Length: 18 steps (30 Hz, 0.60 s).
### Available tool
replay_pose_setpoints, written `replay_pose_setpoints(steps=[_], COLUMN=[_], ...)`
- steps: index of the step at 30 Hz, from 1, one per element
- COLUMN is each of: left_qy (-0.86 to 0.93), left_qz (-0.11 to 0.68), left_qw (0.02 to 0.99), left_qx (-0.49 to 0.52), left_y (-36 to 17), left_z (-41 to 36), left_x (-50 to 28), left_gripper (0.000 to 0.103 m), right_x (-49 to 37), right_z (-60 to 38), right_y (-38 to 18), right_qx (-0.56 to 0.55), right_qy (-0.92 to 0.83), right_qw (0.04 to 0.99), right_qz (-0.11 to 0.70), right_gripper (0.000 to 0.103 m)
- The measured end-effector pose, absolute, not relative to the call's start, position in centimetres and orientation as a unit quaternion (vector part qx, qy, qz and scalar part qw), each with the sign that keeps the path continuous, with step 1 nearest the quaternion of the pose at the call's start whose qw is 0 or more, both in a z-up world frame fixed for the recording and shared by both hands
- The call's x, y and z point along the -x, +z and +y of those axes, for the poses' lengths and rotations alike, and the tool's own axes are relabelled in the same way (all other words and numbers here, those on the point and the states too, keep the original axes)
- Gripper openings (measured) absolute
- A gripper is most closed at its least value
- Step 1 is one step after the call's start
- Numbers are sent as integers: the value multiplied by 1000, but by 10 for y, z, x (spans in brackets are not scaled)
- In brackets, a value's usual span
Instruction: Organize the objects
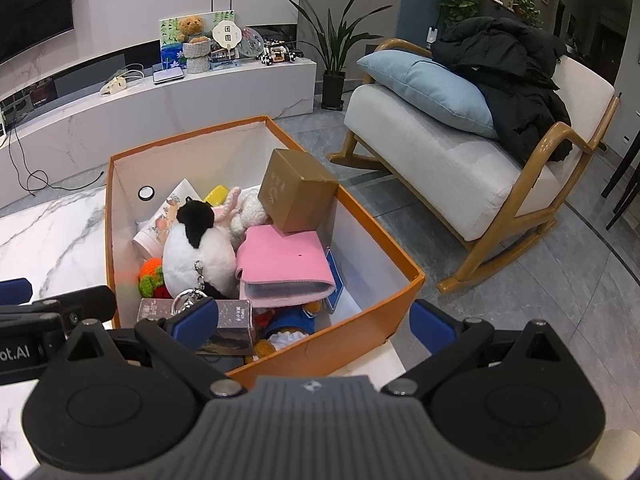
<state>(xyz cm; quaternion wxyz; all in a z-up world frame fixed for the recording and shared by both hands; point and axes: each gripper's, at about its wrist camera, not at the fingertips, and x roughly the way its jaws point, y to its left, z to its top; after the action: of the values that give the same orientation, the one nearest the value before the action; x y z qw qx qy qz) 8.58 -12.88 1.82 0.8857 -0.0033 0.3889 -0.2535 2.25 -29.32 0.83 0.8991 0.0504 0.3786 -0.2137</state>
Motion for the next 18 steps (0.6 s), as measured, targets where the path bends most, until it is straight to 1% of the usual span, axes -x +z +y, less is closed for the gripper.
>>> replay_pose_setpoints(steps=[18], left_qy=[-252], left_qz=[391], left_qw=[885], left_qx=[4], left_y=[15], left_z=[-129], left_x=[-88], left_gripper=[103], right_x=[-23], right_z=[-292], right_y=[6], right_qx=[-50], right_qy=[-215], right_qw=[898], right_qz=[381], right_gripper=[102])
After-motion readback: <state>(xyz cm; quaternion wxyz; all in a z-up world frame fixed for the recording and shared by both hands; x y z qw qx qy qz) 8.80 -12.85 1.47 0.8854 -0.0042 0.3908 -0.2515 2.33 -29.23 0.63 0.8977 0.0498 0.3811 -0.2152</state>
